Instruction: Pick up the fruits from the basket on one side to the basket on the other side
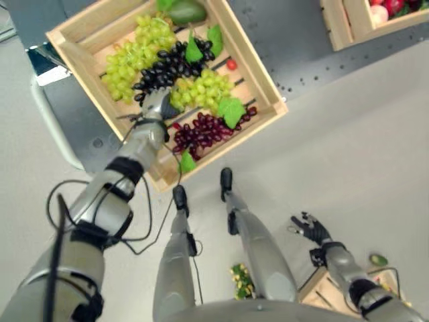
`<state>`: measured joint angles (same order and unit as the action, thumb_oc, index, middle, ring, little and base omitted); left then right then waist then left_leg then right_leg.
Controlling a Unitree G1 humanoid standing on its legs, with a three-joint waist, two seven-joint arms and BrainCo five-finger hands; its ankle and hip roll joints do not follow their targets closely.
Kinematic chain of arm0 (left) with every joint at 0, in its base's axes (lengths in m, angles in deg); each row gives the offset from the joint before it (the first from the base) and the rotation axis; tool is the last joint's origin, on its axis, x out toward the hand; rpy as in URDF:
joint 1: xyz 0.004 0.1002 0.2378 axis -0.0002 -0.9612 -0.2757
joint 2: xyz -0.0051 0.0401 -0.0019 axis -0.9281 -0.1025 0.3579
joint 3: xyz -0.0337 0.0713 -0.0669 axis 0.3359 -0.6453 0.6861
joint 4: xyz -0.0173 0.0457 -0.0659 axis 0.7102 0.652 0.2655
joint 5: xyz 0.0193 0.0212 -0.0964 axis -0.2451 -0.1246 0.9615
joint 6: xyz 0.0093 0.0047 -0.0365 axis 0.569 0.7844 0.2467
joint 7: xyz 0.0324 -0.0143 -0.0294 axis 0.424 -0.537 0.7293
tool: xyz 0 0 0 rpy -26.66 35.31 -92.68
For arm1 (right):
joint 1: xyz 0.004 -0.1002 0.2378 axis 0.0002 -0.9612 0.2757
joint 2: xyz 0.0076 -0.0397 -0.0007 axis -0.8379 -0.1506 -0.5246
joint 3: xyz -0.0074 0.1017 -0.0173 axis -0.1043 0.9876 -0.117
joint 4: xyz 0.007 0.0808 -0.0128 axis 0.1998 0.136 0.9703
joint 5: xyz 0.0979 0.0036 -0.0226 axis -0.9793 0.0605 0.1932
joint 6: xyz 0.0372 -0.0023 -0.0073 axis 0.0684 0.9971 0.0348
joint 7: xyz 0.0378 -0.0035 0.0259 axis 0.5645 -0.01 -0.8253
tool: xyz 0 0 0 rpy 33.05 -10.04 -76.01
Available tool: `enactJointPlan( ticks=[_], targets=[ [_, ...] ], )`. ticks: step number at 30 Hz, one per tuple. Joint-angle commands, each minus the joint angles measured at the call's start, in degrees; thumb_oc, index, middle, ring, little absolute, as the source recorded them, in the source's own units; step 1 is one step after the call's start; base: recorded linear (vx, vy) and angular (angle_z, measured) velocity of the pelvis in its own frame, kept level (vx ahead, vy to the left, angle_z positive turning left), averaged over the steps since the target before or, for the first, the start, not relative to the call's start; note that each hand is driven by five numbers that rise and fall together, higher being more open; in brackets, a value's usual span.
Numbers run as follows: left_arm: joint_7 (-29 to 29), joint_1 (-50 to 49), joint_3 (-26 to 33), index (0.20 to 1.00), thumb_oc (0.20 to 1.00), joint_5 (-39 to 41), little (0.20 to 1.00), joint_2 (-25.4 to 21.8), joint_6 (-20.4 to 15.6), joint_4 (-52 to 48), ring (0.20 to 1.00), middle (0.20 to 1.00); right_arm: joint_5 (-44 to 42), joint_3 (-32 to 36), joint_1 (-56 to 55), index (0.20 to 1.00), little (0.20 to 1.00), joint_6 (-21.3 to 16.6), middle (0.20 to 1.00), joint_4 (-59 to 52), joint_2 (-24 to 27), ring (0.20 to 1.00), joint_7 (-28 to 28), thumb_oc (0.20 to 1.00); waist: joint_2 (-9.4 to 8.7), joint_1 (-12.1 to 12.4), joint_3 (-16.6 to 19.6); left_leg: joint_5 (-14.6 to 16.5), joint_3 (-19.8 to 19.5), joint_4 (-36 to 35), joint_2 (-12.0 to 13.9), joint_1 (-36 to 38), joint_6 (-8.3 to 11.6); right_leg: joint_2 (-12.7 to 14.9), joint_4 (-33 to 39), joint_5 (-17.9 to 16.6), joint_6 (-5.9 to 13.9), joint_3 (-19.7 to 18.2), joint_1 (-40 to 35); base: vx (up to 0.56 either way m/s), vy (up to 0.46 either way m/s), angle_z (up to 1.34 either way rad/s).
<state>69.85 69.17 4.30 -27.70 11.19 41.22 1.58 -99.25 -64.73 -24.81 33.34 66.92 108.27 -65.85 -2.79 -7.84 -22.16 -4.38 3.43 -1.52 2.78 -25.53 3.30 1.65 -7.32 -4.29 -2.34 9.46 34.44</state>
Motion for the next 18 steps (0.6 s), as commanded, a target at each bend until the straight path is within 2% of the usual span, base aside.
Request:
enactJointPlan(
  ticks=[1, 6, 11, 18],
  targets=[
    [-0.56, -6.71, 3.34, 0.200, 0.200, 4.39, 0.200, -0.03, -5.37, -9.38, 0.200, 0.200, 0.45, 5.12, -5.04, 1.000, 1.000, -0.95, 1.000, 0.39, 1.62, 1.000, 0.91, 1.000, 1.90, 3.06, -0.80, -0.63, -1.96, 0.16, 0.67, 2.23, 0.64, 1.27, -2.98, 0.97, 6.14, 1.58, -0.72, 0.02, 0.010, 0.25],
    [-5.73, -20.18, 11.42, 0.200, 0.200, 12.73, 0.200, -4.19, -10.54, -28.26, 0.200, 0.200, 2.31, 8.18, -6.89, 1.000, 1.000, 0.08, 1.000, 2.32, 1.37, 1.000, -0.01, 1.000, 3.49, 5.14, 1.15, -0.52, -2.63, -2.24, -0.53, 8.26, 0.48, 1.51, -1.39, 1.41, 6.30, 2.42, -7.59, 0.05, 0.022, 0.24],
    [-8.64, -25.51, 15.29, 0.200, 0.200, 18.10, 0.200, -5.13, -12.46, -35.17, 0.200, 0.200, 3.44, 9.51, -7.81, 1.000, 1.000, 0.76, 1.000, 3.91, 1.45, 1.000, -0.63, 1.000, 4.24, 5.84, 2.76, -0.23, -3.26, -2.72, -1.27, 11.91, 0.25, 1.81, -0.51, 1.62, 6.36, 3.12, -12.19, 0.05, 0.022, 0.17],
    [-11.84, -30.16, 18.50, 0.200, 0.200, 21.14, 0.200, -6.15, -13.59, -42.46, 0.200, 0.200, 5.44, 10.03, -9.51, 1.000, 1.000, 1.75, 1.000, 5.49, 1.08, 1.000, -1.77, 1.000, 4.75, 6.81, 6.38, 0.34, -4.28, -2.93, -1.54, 15.99, -0.06, 2.24, 0.11, 2.57, 6.41, 4.11, -17.31, 0.03, 0.020, 0.15]
  ],
)
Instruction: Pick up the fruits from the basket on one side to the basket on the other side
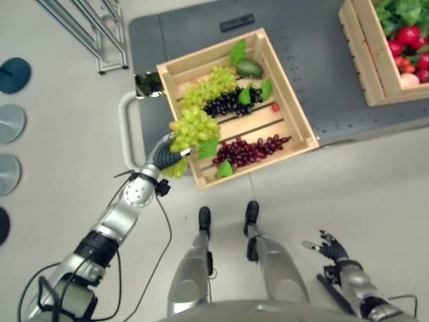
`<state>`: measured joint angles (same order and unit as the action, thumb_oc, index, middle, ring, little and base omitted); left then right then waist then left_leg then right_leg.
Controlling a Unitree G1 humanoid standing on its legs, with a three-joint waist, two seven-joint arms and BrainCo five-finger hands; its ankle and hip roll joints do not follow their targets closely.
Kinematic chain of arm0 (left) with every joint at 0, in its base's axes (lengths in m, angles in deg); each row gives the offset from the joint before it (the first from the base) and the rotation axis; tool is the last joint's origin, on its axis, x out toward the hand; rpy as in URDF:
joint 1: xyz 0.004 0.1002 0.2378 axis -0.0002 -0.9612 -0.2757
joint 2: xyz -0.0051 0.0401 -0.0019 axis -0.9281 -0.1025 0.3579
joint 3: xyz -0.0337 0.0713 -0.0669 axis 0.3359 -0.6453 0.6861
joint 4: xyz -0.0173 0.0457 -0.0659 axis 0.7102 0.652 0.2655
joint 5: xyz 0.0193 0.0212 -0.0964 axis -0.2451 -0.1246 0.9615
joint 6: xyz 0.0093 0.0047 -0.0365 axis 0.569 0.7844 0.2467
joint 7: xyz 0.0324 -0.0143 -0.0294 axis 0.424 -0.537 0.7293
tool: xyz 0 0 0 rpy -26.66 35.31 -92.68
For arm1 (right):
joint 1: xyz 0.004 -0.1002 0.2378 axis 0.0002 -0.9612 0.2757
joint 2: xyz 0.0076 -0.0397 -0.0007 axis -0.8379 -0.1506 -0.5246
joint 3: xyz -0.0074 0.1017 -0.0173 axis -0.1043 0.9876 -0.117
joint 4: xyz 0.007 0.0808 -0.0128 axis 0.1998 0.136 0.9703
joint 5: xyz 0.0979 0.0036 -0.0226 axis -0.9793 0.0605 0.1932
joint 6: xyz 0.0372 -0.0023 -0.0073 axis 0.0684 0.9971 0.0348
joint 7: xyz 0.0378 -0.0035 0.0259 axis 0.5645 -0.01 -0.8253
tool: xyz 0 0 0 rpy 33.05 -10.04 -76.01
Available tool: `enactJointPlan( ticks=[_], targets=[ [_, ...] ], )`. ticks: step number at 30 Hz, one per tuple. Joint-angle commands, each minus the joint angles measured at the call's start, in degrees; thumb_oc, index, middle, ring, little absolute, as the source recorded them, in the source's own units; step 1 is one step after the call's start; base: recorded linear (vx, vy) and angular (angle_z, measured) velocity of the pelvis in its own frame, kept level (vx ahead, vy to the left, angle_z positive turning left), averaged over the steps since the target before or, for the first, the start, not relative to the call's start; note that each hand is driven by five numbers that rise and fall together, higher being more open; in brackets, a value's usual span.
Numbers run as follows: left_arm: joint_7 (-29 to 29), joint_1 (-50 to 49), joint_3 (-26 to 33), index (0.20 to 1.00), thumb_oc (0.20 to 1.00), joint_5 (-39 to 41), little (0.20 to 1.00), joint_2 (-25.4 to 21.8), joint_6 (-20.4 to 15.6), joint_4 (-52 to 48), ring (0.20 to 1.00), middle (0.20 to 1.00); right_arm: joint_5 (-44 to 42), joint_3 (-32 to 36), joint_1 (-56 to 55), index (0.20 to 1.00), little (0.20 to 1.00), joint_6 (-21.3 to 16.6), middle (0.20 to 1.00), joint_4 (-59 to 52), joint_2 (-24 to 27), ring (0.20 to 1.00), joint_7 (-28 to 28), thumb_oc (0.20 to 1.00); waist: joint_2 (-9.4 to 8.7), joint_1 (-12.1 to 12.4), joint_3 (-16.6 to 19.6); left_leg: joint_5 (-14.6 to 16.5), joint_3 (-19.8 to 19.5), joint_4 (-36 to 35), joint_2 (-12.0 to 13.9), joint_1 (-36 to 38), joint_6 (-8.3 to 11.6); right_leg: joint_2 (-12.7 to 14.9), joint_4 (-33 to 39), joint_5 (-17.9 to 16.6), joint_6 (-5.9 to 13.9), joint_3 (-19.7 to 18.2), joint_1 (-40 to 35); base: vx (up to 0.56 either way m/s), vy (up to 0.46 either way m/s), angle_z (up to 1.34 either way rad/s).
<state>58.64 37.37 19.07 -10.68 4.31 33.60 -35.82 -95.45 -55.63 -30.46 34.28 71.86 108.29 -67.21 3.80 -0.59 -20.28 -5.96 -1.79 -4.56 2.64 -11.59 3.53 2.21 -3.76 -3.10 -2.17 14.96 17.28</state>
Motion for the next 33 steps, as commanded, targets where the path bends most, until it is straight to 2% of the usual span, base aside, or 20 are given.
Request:
enactJointPlan(
  ticks=[1, 9, 14, 19, 21, 23, 24, 26, 27, 29, 30, 33],
  targets=[
    [-1.10, 1.01, 4.12, 0.200, 0.200, 4.66, 0.200, 0.82, -6.10, -5.75, 0.200, 0.200, 1.76, 0.98, -4.28, 1.000, 1.000, 0.98, 1.000, 0.72, 0.90, 1.000, -0.66, 1.000, -1.81, -0.49, 5.01, 1.96, 0.67, 0.07, -1.43, 2.59, -0.30, 1.77, -3.33, 1.57, 6.25, -1.23, -0.94, 0.02, -0.006, 0.13],
    [-3.97, -3.36, 7.52, 0.200, 0.200, 9.23, 0.200, 1.54, -7.08, -11.94, 0.200, 0.200, 4.25, -0.10, -4.48, 1.000, 1.000, 1.95, 1.000, 2.36, -0.32, 1.000, -1.38, 1.000, -2.62, 0.40, 10.23, 2.50, 0.05, 0.04, -1.21, 6.56, -0.12, 1.74, -0.79, 1.94, 6.32, -0.08, -7.24, 0.03, -0.008, 0.16],
    [-5.81, -7.21, 10.92, 0.200, 0.200, 11.77, 0.200, 1.14, -7.47, -15.86, 0.200, 0.200, 5.79, -0.57, -4.05, 1.000, 1.000, 2.53, 1.000, 4.22, -1.41, 1.000, -1.74, 1.000, -3.76, 1.62, 14.93, 3.70, 0.80, 0.16, -1.18, 10.31, 0.03, 1.31, 2.68, 1.32, 6.70, -0.25, -12.44, 0.08, 0.010, 0.04],
    [-6.91, -8.95, 12.74, 0.200, 0.200, 13.82, 0.200, 0.87, -7.84, -17.77, 0.200, 0.200, 5.83, -0.62, -2.96, 1.000, 1.000, 2.37, 1.000, 3.45, -0.89, 1.000, -2.23, 1.000, -4.43, 2.09, 17.35, 4.42, 1.27, -0.17, -1.14, 12.52, 0.00, 1.21, 4.29, 0.93, 7.02, -0.49, -14.97, 0.04, 0.025, 0.00],
    [-7.64, -10.23, 14.42, 0.200, 0.200, 15.39, 0.200, 0.22, -8.41, -19.33, 0.200, 0.200, 3.69, 0.19, -1.92, 1.000, 1.000, 1.33, 1.000, -3.66, 1.72, 1.000, -3.23, 1.000, -4.97, 2.18, 18.90, 4.85, 1.78, -0.41, -1.29, 13.43, -0.11, 1.26, 5.16, 0.55, 7.38, -0.86, -15.95, 0.02, 0.053, 0.00],
    [-7.80, -10.55, 14.60, 0.200, 0.200, 15.82, 0.200, 0.18, -8.45, -19.73, 0.200, 0.200, 2.91, 0.48, -1.70, 1.000, 1.000, 1.18, 1.000, -5.88, 2.92, 1.000, -3.51, 1.000, -5.03, 2.26, 19.26, 4.99, 2.01, -0.44, -1.31, 13.68, -0.17, 1.31, 5.34, 0.36, 7.53, -1.06, -16.16, 0.01, 0.040, -0.04],
    [-7.75, -11.09, 15.45, 0.200, 0.200, 16.58, 0.200, -0.32, -8.58, -20.10, 0.200, 0.200, 0.66, 1.30, -0.80, 1.000, 1.000, 0.53, 1.000, -15.03, 6.33, 1.000, -4.67, 1.000, -5.39, 2.21, 19.82, 5.16, 2.44, -0.44, -1.47, 14.01, -0.28, 1.47, 5.44, 0.00, 7.77, -1.40, -16.41, 0.00, 0.030, -0.12],
    [-7.77, -11.33, 15.77, 0.200, 0.200, 17.02, 0.200, -0.55, -8.70, -20.40, 0.200, 0.200, -0.29, 1.74, -0.56, 1.000, 1.000, 0.34, 1.000, -19.22, 8.51, 1.000, -5.53, 1.000, -5.54, 2.24, 20.09, 5.27, 2.67, -0.44, -1.51, 14.26, -0.32, 1.57, 5.36, -0.11, 7.92, -1.53, -16.59, 0.01, 0.043, -0.13],
    [-8.44, -11.84, 16.01, 0.200, 0.200, 18.19, 0.200, -0.94, -8.73, -20.66, 0.200, 0.200, -5.14, 3.15, -0.42, 1.000, 1.000, -0.23, 1.000, -27.48, 13.16, 1.000, -8.34, 1.000, -5.75, 2.32, 20.44, 5.48, 2.95, -0.44, -1.70, 14.63, -0.42, 1.70, 5.36, -0.15, 8.03, -1.67, -17.01, 0.03, 0.056, -0.09],
    [-9.16, -11.90, 15.45, 0.200, 0.200, 18.86, 0.200, -1.96, -8.82, -20.35, 0.200, 0.200, -12.21, 4.72, 0.33, 1.000, 1.000, -0.36, 1.000, -33.64, 18.25, 1.000, -11.60, 1.000, -6.06, 2.52, 20.85, 5.68, 2.94, -0.44, -1.91, 15.06, -0.52, 1.93, 5.37, -0.10, 8.20, -1.57, -17.64, 0.03, 0.042, -0.08],
    [-9.18, -11.82, 15.36, 0.200, 0.200, 18.88, 0.200, -1.82, -8.84, -20.32, 0.200, 0.200, -12.46, 4.90, 0.14, 1.000, 1.000, -0.21, 1.000, -33.85, 18.52, 1.000, -11.74, 1.000, -5.93, 2.58, 20.75, 5.70, 2.91, -0.44, -1.91, 15.16, -0.53, 1.94, 5.39, -0.08, 8.22, -1.54, -17.77, 0.02, 0.026, -0.04],
    [-10.52, -12.75, 14.94, 0.200, 0.200, 20.35, 0.200, -3.81, -8.73, -19.98, 0.200, 0.200, -24.29, 4.96, 2.70, 1.000, 1.000, 1.17, 1.000, -44.75, 27.21, 1.000, -18.46, 1.000, -6.50, 2.97, 21.60, 5.98, 2.93, -0.44, -2.31, 15.68, -0.65, 2.30, 5.56, -0.08, 8.42, -1.33, -18.53, 0.03, 0.036, 0.02]
  ],
)
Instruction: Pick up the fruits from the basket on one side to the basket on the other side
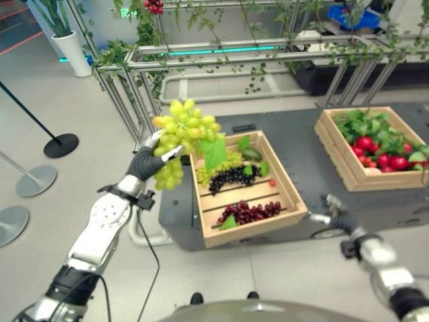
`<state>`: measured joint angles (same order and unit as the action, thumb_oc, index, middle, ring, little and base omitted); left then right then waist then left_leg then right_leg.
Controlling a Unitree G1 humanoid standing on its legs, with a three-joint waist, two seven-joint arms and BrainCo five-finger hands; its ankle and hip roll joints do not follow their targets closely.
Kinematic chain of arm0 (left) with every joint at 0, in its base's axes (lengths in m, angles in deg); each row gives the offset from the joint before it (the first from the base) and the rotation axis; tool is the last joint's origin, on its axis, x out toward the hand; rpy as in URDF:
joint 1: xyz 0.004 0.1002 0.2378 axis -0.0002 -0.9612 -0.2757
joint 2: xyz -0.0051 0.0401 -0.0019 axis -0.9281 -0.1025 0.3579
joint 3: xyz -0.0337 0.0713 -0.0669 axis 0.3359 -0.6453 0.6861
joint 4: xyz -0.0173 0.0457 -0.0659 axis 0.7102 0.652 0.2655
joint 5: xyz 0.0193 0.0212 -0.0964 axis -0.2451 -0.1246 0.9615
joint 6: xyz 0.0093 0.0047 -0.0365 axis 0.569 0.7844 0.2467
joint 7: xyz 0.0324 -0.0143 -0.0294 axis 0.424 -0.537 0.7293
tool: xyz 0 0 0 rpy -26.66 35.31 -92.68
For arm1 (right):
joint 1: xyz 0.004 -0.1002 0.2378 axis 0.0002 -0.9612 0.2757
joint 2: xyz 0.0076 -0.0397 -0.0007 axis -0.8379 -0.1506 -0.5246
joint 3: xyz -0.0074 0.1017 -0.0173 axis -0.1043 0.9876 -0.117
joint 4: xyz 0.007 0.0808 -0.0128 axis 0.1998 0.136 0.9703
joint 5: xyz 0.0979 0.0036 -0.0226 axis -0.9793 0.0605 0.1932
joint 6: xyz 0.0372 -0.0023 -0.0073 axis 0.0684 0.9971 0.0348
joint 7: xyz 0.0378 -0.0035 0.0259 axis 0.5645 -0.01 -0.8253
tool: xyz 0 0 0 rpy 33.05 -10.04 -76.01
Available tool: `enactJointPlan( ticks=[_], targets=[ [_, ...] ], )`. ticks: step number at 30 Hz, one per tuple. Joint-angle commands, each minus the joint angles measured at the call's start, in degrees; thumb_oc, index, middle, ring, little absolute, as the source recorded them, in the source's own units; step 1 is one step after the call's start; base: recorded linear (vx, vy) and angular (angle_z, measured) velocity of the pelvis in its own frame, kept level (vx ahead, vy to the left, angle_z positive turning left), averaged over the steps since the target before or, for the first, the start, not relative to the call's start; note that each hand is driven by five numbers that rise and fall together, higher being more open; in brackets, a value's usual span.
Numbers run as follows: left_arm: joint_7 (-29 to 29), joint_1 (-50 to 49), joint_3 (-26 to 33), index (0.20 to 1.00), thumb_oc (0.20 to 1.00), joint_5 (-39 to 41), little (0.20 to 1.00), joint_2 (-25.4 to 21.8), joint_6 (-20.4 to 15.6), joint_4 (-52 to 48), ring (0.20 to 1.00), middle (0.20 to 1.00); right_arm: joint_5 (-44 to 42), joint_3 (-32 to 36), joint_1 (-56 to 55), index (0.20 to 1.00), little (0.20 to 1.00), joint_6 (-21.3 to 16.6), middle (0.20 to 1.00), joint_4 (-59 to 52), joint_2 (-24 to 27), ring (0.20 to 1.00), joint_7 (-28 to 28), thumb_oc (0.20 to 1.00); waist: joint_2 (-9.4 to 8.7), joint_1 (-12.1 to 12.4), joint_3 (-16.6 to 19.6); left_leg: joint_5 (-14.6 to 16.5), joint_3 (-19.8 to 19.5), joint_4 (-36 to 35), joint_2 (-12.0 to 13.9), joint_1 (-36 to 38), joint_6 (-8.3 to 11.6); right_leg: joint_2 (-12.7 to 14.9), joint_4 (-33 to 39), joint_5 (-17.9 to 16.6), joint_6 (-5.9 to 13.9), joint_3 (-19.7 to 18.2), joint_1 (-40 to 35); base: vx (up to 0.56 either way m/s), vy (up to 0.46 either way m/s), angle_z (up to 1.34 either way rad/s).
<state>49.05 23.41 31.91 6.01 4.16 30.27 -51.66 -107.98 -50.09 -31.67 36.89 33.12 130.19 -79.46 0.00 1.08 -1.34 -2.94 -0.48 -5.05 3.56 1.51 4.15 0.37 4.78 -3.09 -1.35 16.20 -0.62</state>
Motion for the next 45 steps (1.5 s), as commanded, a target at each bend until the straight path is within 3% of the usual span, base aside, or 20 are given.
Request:
enactJointPlan(
  ticks=[1, 6, 13, 15, 21, 26, 32, 38, 45],
  targets=[
    [-0.96, 1.14, 2.17, 0.200, 0.200, 3.68, 0.200, -3.56, -5.40, -4.17, 0.200, 0.200, -11.91, -0.56, 3.85, 1.000, 1.000, -1.32, 1.000, -6.14, 5.48, 1.000, -6.25, 1.000, -2.61, 1.27, 2.65, 2.97, 1.63, 0.05, -3.23, 2.62, -1.28, 4.14, -2.97, -0.08, 7.61, -2.57, -0.66, 0.00, 0.000, 0.00],
    [-2.04, -0.29, 1.75, 0.200, 0.200, 4.55, 0.200, -4.93, -5.52, -4.12, 0.200, 0.200, -23.86, -5.05, 12.15, 1.000, 1.000, -0.24, 1.000, -17.04, 12.82, 1.000, -11.20, 1.000, -3.27, 2.11, 3.71, 3.12, 1.78, 0.05, -3.56, 2.92, -1.37, 4.28, -2.66, -0.25, 7.98, -2.72, -1.10, 0.00, 0.000, 0.00],
    [-1.91, 2.04, -0.93, 0.200, 0.200, 4.62, 0.200, -4.82, -5.41, -2.64, 0.200, 0.200, -30.61, -16.65, 29.46, 1.000, 1.000, -0.02, 1.000, -19.78, 9.21, 1.000, -10.26, 1.000, -3.83, 3.07, 4.41, 3.46, 2.29, 0.05, -3.59, 3.57, -1.64, 4.32, -2.57, -0.35, 7.98, -3.32, -1.41, 0.01, 0.008, -0.03],
    [-1.51, 2.87, -1.99, 0.200, 0.200, 4.80, 0.200, -4.22, -5.28, -2.21, 0.200, 0.200, -31.06, -21.35, 34.72, 1.000, 1.000, 0.25, 1.000, -21.27, 7.68, 1.000, -10.04, 1.000, -4.08, 3.36, 4.59, 3.57, 2.48, 0.05, -3.62, 3.84, -1.76, 4.35, -2.48, -0.41, 7.93, -3.69, -1.62, 0.00, 0.009, -0.08],
    [-0.85, 5.00, -3.39, 0.200, 0.200, 4.51, 0.200, -2.95, -5.32, -2.14, 0.200, 0.200, -30.38, -27.16, 40.88, 1.000, 1.000, 0.59, 1.000, -22.90, 2.29, 1.000, -9.78, 1.000, -4.05, 3.65, 4.82, 3.78, 2.98, 0.05, -3.80, 4.22, -2.02, 4.30, -2.50, -0.37, 7.84, -4.31, -1.77, -0.01, 0.011, -0.05],
    [-0.81, 6.50, -4.16, 0.200, 0.200, 4.17, 0.200, -3.07, -5.42, -2.33, 0.200, 0.200, -28.52, -31.90, 44.53, 1.000, 1.000, 1.76, 1.000, -22.59, 1.09, 1.000, -10.63, 1.000, -4.12, 3.92, 4.92, 3.73, 3.02, 0.05, -3.86, 4.32, -2.11, 4.37, -2.46, -0.51, 7.80, -4.63, -1.84, 0.00, 0.003, -0.02],
    [-0.90, 8.47, -5.13, 0.200, 0.200, 3.78, 0.200, -3.55, -5.89, -2.57, 0.200, 0.200, -27.16, -37.52, 48.25, 1.000, 1.000, 3.04, 1.000, -24.49, 2.06, 1.000, -12.96, 1.000, -4.17, 3.96, 5.05, 3.57, 3.11, 0.05, -3.97, 4.26, -2.09, 4.38, -2.30, -0.68, 7.80, -4.79, -1.87, -0.01, 0.002, -0.02],
    [-1.08, 9.86, -6.00, 0.200, 0.200, 2.94, 0.200, -3.93, -6.05, -2.80, 0.200, 0.200, -27.46, -38.47, 48.91, 1.000, 1.000, 3.12, 1.000, -25.55, 0.90, 1.000, -13.64, 1.000, -4.21, 3.83, 5.18, 3.40, 3.06, 0.05, -4.07, 4.03, -2.04, 4.50, -1.95, -1.02, 7.90, -4.87, -1.84, -0.01, 0.000, 0.00],
    [-1.69, 10.62, -6.26, 0.200, 0.200, 1.94, 0.200, -5.27, -6.24, -3.46, 0.200, 0.200, -26.59, -42.48, 49.49, 1.000, 1.000, 5.74, 1.000, -27.30, 3.57, 1.000, -16.73, 1.000, -4.34, 3.59, 5.20, 3.25, 3.38, 0.05, -4.16, 3.50, -2.18, 4.57, -1.48, -1.83, 7.97, -5.51, -1.31, -0.01, 0.001, -0.01]
  ],
)
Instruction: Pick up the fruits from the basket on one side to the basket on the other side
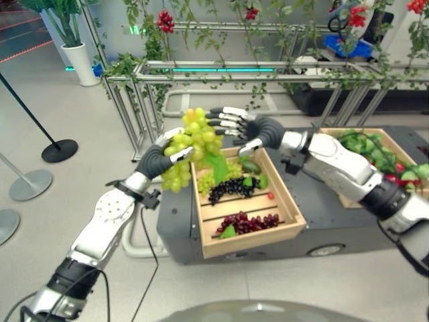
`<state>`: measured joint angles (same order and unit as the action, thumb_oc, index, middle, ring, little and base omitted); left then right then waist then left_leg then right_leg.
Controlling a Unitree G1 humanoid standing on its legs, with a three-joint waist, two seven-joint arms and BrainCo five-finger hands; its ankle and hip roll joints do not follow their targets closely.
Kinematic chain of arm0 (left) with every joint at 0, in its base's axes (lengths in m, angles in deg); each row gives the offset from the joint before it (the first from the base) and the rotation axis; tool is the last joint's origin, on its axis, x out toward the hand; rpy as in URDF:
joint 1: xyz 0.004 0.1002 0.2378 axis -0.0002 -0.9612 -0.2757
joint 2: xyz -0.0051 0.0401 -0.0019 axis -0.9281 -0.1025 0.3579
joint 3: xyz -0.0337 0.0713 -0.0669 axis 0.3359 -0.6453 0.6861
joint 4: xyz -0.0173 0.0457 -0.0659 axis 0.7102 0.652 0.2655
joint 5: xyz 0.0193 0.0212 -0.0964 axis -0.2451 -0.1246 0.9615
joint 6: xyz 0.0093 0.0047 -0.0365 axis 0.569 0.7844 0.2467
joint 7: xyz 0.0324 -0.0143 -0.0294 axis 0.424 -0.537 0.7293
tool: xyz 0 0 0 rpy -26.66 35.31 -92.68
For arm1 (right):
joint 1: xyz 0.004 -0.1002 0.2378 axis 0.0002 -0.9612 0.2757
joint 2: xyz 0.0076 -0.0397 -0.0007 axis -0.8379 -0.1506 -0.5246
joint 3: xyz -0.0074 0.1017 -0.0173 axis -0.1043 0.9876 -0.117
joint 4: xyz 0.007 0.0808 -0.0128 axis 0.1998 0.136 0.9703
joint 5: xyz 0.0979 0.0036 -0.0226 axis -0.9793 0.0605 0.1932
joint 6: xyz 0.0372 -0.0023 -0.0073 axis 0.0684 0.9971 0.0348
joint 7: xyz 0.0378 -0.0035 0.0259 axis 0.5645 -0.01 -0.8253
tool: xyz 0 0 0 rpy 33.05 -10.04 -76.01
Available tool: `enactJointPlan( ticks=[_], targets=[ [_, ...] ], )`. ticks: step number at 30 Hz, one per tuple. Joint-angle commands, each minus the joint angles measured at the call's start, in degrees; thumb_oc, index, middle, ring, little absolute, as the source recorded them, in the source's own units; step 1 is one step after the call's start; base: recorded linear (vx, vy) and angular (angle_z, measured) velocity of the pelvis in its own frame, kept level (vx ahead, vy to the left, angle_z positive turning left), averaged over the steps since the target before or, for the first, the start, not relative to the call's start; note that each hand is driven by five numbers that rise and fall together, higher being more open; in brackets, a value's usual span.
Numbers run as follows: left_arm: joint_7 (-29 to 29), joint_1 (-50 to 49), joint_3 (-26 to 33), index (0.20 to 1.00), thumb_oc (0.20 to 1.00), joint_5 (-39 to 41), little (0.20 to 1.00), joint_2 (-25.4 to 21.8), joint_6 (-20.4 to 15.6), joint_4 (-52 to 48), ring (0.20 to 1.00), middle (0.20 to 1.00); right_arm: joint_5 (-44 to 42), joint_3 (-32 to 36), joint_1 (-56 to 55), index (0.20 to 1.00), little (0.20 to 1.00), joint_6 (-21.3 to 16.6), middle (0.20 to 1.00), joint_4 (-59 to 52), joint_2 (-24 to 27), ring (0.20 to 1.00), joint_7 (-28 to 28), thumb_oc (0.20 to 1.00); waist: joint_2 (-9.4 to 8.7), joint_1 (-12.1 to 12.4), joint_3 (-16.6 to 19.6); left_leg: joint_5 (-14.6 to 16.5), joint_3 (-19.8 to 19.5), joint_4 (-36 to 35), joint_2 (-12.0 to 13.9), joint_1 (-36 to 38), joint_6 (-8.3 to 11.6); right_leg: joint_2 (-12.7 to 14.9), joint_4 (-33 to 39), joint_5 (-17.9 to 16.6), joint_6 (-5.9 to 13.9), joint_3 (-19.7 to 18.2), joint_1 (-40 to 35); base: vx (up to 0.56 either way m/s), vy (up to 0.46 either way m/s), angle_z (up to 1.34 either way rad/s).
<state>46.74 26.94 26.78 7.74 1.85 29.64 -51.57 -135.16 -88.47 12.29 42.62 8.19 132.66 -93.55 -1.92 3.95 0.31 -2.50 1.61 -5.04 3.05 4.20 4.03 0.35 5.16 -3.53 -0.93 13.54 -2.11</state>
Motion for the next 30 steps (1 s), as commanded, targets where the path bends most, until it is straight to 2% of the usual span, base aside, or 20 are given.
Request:
enactJointPlan(
  ticks=[1, 11, 19, 30],
  targets=[
    [0.35, 7.42, -1.21, 0.200, 0.200, -0.23, 0.200, -3.39, -5.52, -3.66, 0.200, 0.200, 0.94, -5.60, 5.66, 1.000, 1.000, 0.91, 1.000, -2.96, 2.10, 1.000, -3.79, 1.000, -2.50, 0.62, 3.52, 2.84, 1.34, 0.04, -3.63, 0.82, -2.06, 4.59, -1.87, -1.47, 7.55, -2.88, 0.16, -0.01, 0.001, -0.05],
    [-1.26, 8.38, -2.19, 0.200, 0.200, -1.51, 0.200, -6.15, -5.35, -4.88, 0.200, 0.200, 1.57, -7.69, 6.28, 1.000, 1.000, 1.96, 1.000, -4.04, 5.01, 1.000, -5.35, 1.000, -2.84, 0.25, 3.37, 2.94, 1.65, 0.04, -3.55, 1.14, -2.04, 4.48, -1.85, -1.54, 7.59, -3.08, -0.11, 0.00, -0.001, -0.02],
    [-2.36, 9.21, -2.96, 0.200, 0.200, -1.73, 0.200, -7.84, -5.31, -6.34, 0.200, 0.200, 2.71, -12.08, 11.09, 1.000, 1.000, 3.15, 1.000, -4.60, 7.81, 1.000, -6.64, 1.000, -3.43, 0.06, 3.36, 3.00, 1.94, 0.04, -3.36, 1.16, -1.89, 4.35, -1.68, -1.75, 7.73, -3.40, -0.03, 0.00, 0.000, 0.00],
    [-3.10, 11.20, -4.35, 0.200, 0.200, -1.42, 0.200, -9.26, -4.94, -8.97, 0.200, 0.200, 5.70, -11.09, 10.79, 1.000, 1.000, 2.55, 1.000, -3.16, 6.43, 1.000, -4.88, 1.000, -3.95, 0.03, 3.36, 3.05, 1.75, 0.04, -3.16, 1.18, -1.98, 4.25, -1.79, -1.83, 7.65, -3.63, -0.01, 0.00, 0.000, 0.00]
  ],
)
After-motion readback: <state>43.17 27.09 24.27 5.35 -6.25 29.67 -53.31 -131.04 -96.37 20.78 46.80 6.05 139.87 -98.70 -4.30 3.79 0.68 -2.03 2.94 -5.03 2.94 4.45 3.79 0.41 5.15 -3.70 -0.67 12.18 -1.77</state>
